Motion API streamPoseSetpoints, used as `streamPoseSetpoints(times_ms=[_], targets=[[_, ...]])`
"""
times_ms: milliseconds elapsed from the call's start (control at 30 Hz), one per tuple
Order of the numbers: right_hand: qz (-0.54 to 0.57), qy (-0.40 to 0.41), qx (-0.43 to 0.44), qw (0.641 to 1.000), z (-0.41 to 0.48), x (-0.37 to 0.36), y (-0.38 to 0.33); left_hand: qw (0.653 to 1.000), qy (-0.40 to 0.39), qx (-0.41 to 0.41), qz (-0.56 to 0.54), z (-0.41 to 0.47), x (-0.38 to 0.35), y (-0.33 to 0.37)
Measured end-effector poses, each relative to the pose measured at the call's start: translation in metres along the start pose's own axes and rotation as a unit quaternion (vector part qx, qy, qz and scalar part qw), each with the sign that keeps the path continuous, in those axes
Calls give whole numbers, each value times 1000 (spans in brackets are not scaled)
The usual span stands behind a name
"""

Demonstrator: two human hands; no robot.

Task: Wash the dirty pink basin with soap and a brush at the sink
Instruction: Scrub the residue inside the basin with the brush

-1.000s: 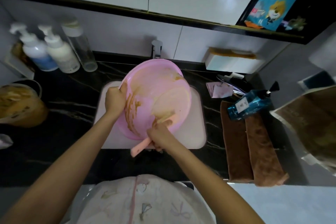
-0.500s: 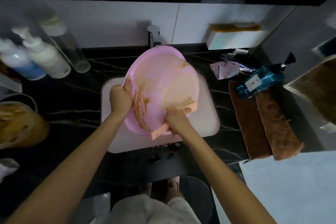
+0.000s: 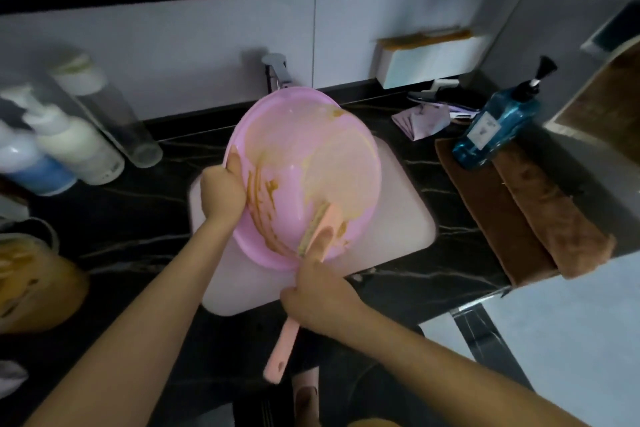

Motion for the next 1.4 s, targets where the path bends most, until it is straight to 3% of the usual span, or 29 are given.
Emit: streamPoseSetpoints(times_ms=[133, 333, 467, 633, 767, 833, 933, 1067, 1233, 1300, 1400], targets=[[42, 36, -62, 997, 34, 40, 13, 1000, 10, -7, -22, 1, -1, -4], [-19, 38, 25, 999, 14, -17, 5, 999, 29, -15, 1, 5, 0, -15], [21, 140, -32, 989, 48, 24, 16, 999, 29, -34, -2, 2, -1, -11], [-61, 114, 67, 989, 18, -12, 3, 998, 30, -52, 12, 0, -1, -12], [5, 154, -14, 988, 46, 28, 12, 998, 24, -60, 6, -1, -3, -11], [1, 157, -1, 988, 37, 18, 6, 998, 21, -57, 7, -2, -5, -6], [-36, 95, 51, 994, 11, -20, 7, 999, 24, -46, 7, -5, -3, -9], [75, 107, -50, 990, 38, 22, 20, 998, 28, -46, 11, -11, -5, -4], [86, 55, -6, 995, 11, -14, 5, 998, 24, -51, 7, -8, -13, 1], [133, 35, -39, 990, 20, -6, 13, 998, 23, -53, 7, -9, -13, 1], [200, 67, -83, 974, 37, 21, 20, 999, 23, -49, 3, -10, -14, 1]])
Point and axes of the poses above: each hand's wrist, its own z-axis towards the middle knuckle, its own x-axis out of the back of the hand, y = z × x, the point moved 4 cm from there along z, towards the middle knuckle, and after that the axes turned 2 degrees about -z, right-handed, at the moved point
